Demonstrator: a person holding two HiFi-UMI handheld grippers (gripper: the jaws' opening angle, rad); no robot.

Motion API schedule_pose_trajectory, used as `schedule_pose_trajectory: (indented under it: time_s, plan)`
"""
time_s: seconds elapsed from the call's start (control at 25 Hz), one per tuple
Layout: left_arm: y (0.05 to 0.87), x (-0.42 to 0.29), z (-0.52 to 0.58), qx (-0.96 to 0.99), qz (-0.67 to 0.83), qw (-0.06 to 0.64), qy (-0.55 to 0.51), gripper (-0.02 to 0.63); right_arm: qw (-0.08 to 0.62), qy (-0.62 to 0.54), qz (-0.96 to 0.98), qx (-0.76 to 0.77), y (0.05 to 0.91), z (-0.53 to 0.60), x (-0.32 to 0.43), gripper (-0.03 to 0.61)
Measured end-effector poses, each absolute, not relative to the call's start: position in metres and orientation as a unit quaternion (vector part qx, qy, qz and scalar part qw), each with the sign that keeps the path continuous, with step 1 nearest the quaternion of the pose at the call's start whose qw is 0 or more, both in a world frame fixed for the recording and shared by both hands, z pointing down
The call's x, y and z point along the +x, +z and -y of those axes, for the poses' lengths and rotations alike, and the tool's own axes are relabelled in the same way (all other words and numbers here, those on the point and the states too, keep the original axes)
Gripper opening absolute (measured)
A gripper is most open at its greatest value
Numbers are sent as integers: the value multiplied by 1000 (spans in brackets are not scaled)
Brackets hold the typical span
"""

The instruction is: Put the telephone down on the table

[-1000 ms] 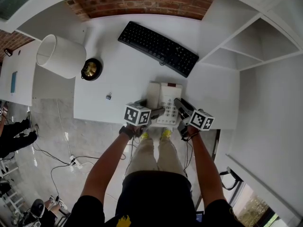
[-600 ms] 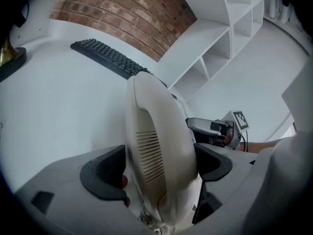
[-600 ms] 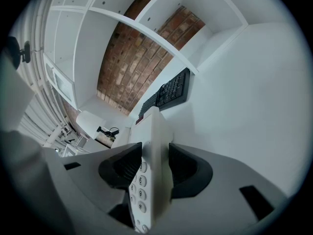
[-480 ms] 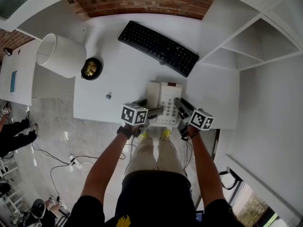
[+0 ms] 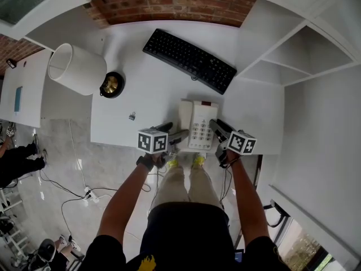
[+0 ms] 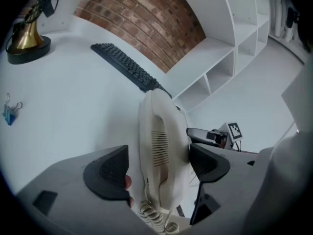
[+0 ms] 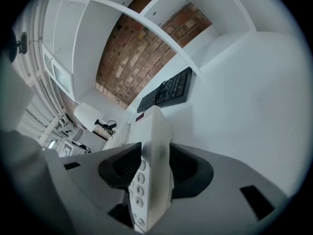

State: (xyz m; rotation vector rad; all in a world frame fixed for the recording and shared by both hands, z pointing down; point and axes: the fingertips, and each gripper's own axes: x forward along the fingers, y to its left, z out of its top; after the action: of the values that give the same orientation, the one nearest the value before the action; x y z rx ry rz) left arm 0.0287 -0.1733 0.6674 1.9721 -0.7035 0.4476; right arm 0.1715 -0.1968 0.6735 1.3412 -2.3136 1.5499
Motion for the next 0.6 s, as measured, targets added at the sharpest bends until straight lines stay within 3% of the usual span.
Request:
schedule_pose_trajectory:
  time_s: [0.16,0.32,0.4,0.56,0.6]
  plan:
    - [652,24,169,814,307,458,179,308,47,489,745,452,665,192,181,114]
    - [639,21,167,820,323,432,191,218,74,464,747,470,654,187,185,-3]
    - [633,23,164,825,336,408,201,123,92,445,753,477,649,182,184,-3]
    - [628,11,164,819,390,363,214,18,102,410,766,485,632,173,176,-3]
    - [627,7,165,815,399,365,209,18,104,404,769,484,628,170,174,-3]
